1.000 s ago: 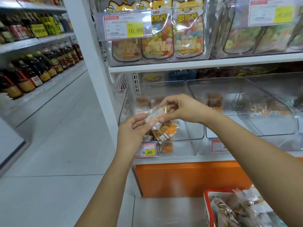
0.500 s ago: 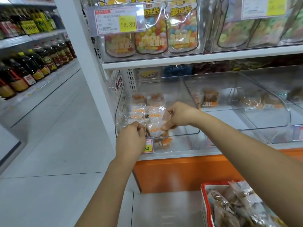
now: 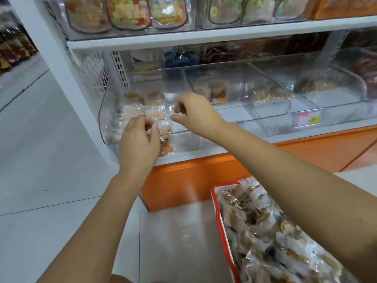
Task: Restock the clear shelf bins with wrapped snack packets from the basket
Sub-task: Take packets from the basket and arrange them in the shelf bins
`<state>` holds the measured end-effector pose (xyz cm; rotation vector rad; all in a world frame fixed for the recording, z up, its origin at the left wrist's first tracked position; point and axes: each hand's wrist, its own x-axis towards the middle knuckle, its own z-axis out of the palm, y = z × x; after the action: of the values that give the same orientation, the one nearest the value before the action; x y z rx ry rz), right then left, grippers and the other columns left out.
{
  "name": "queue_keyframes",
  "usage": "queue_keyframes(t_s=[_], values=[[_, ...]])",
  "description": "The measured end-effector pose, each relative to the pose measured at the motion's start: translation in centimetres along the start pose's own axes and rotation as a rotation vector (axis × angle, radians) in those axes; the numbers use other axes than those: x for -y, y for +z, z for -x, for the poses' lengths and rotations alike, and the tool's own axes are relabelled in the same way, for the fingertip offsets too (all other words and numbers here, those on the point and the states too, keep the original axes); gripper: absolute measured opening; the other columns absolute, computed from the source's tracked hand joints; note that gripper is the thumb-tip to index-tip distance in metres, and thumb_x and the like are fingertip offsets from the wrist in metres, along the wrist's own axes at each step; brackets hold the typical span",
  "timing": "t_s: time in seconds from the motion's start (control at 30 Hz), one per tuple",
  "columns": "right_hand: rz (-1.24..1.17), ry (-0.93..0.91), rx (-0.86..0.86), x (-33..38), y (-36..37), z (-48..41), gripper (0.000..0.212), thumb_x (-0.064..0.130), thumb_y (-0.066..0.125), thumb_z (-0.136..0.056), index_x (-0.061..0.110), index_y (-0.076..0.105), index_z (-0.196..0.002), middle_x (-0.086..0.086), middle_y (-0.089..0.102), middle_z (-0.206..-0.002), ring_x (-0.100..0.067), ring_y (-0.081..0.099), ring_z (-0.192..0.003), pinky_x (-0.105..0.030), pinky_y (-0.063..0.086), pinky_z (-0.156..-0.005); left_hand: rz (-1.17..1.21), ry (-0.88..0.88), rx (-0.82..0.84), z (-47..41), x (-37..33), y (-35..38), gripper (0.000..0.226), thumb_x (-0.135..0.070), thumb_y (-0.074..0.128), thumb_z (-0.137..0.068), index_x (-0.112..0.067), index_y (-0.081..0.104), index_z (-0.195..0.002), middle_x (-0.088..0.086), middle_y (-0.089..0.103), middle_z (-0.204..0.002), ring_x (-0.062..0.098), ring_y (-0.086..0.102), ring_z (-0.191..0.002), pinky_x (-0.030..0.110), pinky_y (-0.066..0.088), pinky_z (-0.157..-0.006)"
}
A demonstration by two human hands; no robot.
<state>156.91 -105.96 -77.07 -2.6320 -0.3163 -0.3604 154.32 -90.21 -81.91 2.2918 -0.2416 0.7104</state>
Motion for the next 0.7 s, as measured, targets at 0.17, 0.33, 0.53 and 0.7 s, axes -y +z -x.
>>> queue_keyframes(t_s=[0.17, 0.33, 0.53, 0.7], values=[[0.029, 0.105, 0.01, -4.7, -2.3, 9.2, 0.021, 0.026, 0.064, -0.088, 0.01, 0.058, -0.077, -0.002, 0.059, -0.075, -0.019, 0.054, -0.073, -0.029, 0.035, -0.061, 0.078, -0.045, 0.472, 6.1, -3.4, 3.2, 0.039, -0.03, 0.049, -0.096, -0.005, 0.061, -0.069, 0.003, 0.055, -0.058, 0.022, 0.052, -0.059, 0.033, 0.032, -0.057], [0.262, 0.35, 0.518, -10.1, 3.4, 17.1, 0.017, 0.032, 0.066, -0.086, 0.015, 0.065, -0.087, -0.006, 0.067, -0.093, -0.024, 0.062, -0.089, -0.029, 0.046, -0.07, -0.042, -0.161, 1.065, 13.5, -2.3, 8.5, 0.029, -0.02, 0.047, -0.097, 0.0, 0.067, -0.092, 0.016, 0.069, -0.09, 0.025, 0.061, -0.075, 0.037, 0.051, -0.072], [0.196, 0.472, 0.584, -10.8, 8.4, 22.3, 0.019, 0.019, 0.053, -0.093, 0.011, 0.057, -0.11, -0.01, 0.066, -0.102, -0.026, 0.064, -0.095, -0.031, 0.049, -0.071, -0.016, -0.125, 1.285, 17.4, -1.7, 9.9, 0.031, -0.012, 0.042, -0.096, -0.011, 0.065, -0.116, 0.007, 0.067, -0.115, 0.022, 0.061, -0.098, 0.026, 0.048, -0.082], [0.1, 0.473, 0.302, -11.0, 7.9, 22.1, 0.014, 0.001, 0.051, -0.085, 0.015, 0.05, -0.082, -0.001, 0.055, -0.084, -0.019, 0.056, -0.078, -0.024, 0.038, -0.058, 0.244, -0.609, 1.233, 15.8, -2.3, 10.3, 0.041, -0.047, 0.041, -0.099, -0.013, 0.065, -0.098, 0.01, 0.067, -0.102, 0.026, 0.064, -0.094, 0.031, 0.052, -0.079]])
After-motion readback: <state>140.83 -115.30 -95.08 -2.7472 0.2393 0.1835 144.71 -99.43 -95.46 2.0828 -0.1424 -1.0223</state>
